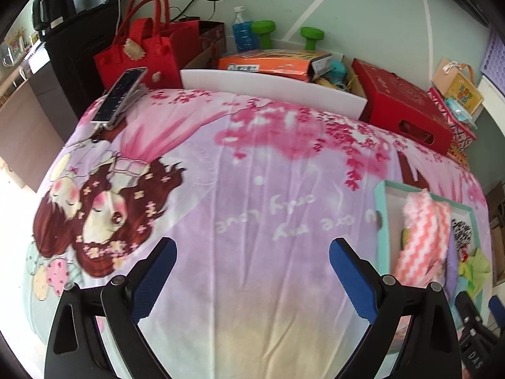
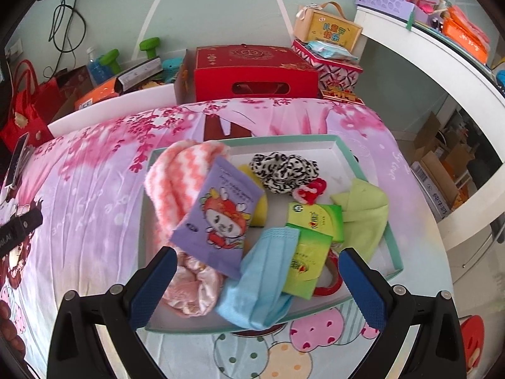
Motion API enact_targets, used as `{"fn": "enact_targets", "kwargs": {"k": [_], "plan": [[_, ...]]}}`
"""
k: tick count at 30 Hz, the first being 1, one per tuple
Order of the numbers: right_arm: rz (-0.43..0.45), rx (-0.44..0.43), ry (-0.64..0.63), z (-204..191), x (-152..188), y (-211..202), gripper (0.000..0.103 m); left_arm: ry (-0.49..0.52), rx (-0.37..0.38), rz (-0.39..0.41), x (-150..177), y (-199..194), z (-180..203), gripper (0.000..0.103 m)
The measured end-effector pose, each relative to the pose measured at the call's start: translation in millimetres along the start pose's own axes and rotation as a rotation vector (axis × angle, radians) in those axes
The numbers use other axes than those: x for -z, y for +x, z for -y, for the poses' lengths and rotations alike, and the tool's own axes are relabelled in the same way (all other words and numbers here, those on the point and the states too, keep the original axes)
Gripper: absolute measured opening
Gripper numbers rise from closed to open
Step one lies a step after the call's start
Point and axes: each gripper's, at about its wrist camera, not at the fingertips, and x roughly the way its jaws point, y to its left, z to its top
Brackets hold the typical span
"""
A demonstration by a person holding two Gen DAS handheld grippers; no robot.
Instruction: Organize soft objects
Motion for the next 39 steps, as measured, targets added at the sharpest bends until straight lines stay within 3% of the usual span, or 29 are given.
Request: {"fn": "enact_targets", "kwargs": {"k": [6,11,23,30,39], "plan": [[0.0,-0.035,-0.016,-15,7,-3,0.103,0.011,-0.002,-0.026,12,-2,-9,0.097],[-0.012,-0.035,-0.037,-22,15,-3,0.103,0.038,-0.055,-0.065,25,2,-10,0.097],[-0.055,-0.043,-0.058,-26,36,3,0.103,0.032,-0.094,-0.145,52,9,-28,0.097],[-0.064,-0.046,-0.058,-26,38,5,0.103,0.063,-0.119,-0.151,62,9,-27,0.097],[-0.042,-0.064,-0.054,-29,36,2,0.103,0.087,-0.083,-0.157,62,10,-21,0.097]]}}
